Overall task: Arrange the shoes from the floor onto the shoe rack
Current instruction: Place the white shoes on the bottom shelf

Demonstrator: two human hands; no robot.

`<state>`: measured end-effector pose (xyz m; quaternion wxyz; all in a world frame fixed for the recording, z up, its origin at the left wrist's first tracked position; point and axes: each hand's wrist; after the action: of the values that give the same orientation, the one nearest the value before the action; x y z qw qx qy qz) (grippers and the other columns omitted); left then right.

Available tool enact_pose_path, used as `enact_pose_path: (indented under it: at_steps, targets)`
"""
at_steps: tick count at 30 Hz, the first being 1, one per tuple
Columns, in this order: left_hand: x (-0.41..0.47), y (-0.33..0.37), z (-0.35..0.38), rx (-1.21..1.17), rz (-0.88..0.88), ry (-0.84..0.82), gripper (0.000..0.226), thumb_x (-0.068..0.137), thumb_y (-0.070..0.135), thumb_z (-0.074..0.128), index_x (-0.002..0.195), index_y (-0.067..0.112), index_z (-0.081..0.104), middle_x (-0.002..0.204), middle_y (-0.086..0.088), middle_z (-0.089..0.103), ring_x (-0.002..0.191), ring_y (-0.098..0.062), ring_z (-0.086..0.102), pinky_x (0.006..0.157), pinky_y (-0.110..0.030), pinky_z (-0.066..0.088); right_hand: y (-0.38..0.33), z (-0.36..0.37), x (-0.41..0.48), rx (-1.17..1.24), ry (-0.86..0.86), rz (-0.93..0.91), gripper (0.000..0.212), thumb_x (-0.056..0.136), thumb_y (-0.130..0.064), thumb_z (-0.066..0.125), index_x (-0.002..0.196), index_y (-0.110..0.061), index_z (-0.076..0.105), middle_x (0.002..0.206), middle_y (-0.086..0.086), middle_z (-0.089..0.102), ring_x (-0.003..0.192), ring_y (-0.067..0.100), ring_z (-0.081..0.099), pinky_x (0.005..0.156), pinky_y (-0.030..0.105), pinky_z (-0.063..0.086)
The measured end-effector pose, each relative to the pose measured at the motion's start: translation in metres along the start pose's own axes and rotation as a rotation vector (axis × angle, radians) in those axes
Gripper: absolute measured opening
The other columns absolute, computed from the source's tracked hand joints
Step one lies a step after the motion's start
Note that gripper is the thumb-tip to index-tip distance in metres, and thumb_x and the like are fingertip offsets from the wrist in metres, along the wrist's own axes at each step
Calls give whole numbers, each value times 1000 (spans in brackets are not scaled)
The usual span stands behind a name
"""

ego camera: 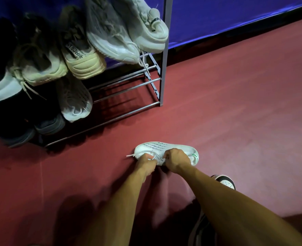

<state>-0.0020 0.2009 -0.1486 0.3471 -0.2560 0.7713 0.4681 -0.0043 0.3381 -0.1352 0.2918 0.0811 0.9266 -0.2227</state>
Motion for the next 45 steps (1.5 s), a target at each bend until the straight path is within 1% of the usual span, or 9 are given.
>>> enact_pose_path:
  at_steps: [5,8,11,15,20,25,29,35,45]
  targets:
    - [0,1,-16,39,66,97,12,88,20,57,84,11,64,103,-20,72,94,-32,68,81,-38,54,-22,-5,-9,126,0,0,8,83,-21,67,87,-29,68,98,1,73,92,22,68,79,31,56]
    - [-15,3,-38,13,105,149,21,89,18,59,95,1,69,91,-22,71,81,-32,64,69,-34,46,-40,-5,-14,187,4,-32,10,81,-25,69,75,-30,64,91,1,74,88,24,70,75,31,56]
    - [-32,1,-60,4,128,205,17,91,24,61,80,12,64,79,-9,63,75,-24,55,67,-27,39,-61,-10,-25,177,-4,-83,7,80,-30,69,86,-28,72,93,3,74,94,25,69,76,29,53]
    - [-60,-2,-90,43,165,323,22,89,32,65,104,17,67,104,-8,69,97,-26,64,74,-24,41,-87,-16,-50,238,-51,-145,22,80,-22,68,100,-23,75,97,6,75,90,22,66,75,24,50]
    - [-91,7,-128,151,288,395,15,85,22,66,99,20,69,109,-7,70,105,-25,63,86,-27,48,-121,-23,-72,257,-139,-223,25,78,-1,57,74,-24,63,80,6,67,74,21,58,66,24,47]
    - [-121,25,-150,297,404,413,14,84,17,65,86,30,63,105,-4,68,99,-23,63,74,-21,40,-139,-43,-84,224,-89,-251,28,87,-1,46,87,-14,71,88,11,71,63,16,61,56,21,46]
    - [-138,40,-176,255,508,414,15,82,12,65,86,27,68,82,6,61,80,-15,57,67,-20,37,-135,-47,-81,145,29,-182,12,80,-8,53,76,-12,64,92,14,69,91,30,67,71,27,45]
    - [-148,46,-204,-12,530,281,20,78,-2,64,82,17,70,70,2,54,60,-11,46,55,-23,35,-147,-54,-86,151,160,-188,44,82,-23,51,126,-16,54,122,18,59,111,38,58,92,40,50]
    - [-139,58,-217,-208,531,169,34,85,-11,50,80,18,65,60,5,44,56,-8,39,52,-20,35,-149,-69,-77,187,10,-322,28,73,-6,63,100,-14,70,85,-1,68,75,18,60,51,16,38]
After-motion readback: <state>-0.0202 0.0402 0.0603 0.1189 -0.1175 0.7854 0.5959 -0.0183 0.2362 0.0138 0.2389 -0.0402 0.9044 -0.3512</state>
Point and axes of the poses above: each hand's wrist, its own x-axis towards the middle knuckle, its own z-axis out of the palm, y = z × x
